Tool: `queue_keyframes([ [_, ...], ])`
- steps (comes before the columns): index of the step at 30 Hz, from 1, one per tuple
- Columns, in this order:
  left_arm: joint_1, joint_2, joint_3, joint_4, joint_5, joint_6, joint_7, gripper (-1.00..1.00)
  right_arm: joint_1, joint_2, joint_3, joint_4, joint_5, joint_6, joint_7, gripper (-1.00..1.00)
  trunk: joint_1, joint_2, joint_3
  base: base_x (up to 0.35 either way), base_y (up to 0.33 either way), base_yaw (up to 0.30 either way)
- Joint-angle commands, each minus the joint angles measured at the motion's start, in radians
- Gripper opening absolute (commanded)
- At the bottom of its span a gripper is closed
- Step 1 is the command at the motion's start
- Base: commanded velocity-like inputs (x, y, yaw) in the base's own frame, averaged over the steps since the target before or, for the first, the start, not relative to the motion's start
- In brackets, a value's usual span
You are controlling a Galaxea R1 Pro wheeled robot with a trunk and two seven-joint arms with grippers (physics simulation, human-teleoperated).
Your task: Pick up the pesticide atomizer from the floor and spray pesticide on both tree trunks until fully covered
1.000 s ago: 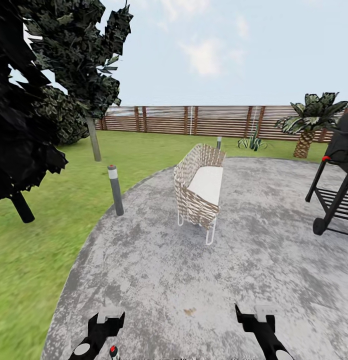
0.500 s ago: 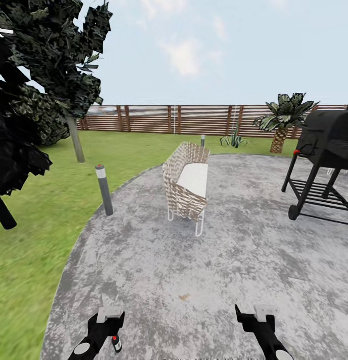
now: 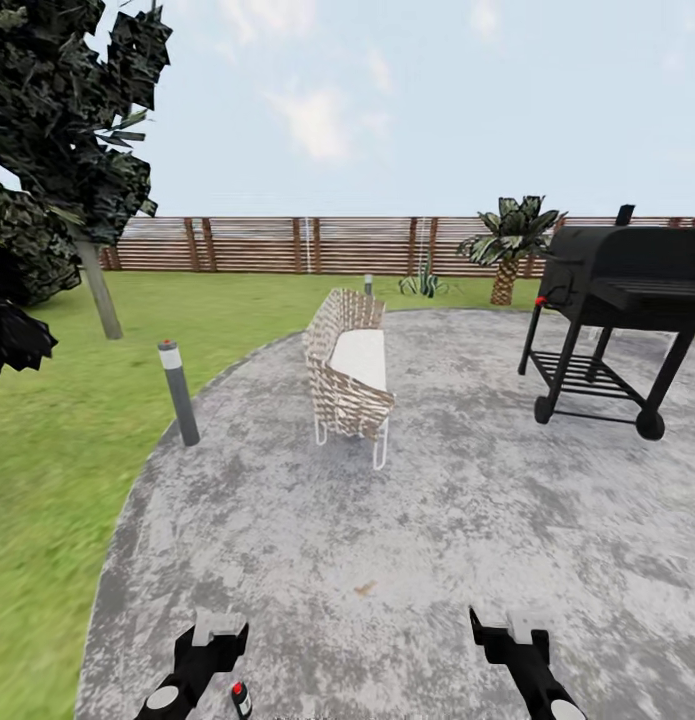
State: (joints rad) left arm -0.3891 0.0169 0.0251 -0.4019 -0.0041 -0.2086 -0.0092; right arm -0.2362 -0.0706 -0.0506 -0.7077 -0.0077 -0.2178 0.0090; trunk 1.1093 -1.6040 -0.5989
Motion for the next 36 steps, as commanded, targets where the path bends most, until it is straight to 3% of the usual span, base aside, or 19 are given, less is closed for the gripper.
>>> queue_keyframes([
  [1,0.000,-0.001,0.000,0.000,0.000,0.000,0.000,1.00,0.000,0.000,0.000,0.000,0.000,0.000,0.000,1.00,0.000,0.000,-0.001,-0.137,0.304,-0.239],
  [14,0.000,-0.002,0.000,-0.005,-0.002,0.000,0.000,1.00,0.000,0.000,0.000,0.001,0.000,0.000,0.000,1.00,0.000,0.000,-0.015,-0.180,0.283,-0.237],
  [23,0.001,-0.001,0.002,-0.010,0.001,0.001,0.003,1.00,0.000,0.000,0.000,0.001,0.000,0.000,0.000,1.00,0.000,0.000,-0.024,-0.027,0.309,-0.237],
  [36,0.001,-0.003,0.001,-0.013,-0.004,-0.003,0.003,1.00,0.000,0.000,0.000,0.001,0.000,0.000,0.000,1.00,0.000,0.000,-0.038,0.000,0.037,-0.237],
])
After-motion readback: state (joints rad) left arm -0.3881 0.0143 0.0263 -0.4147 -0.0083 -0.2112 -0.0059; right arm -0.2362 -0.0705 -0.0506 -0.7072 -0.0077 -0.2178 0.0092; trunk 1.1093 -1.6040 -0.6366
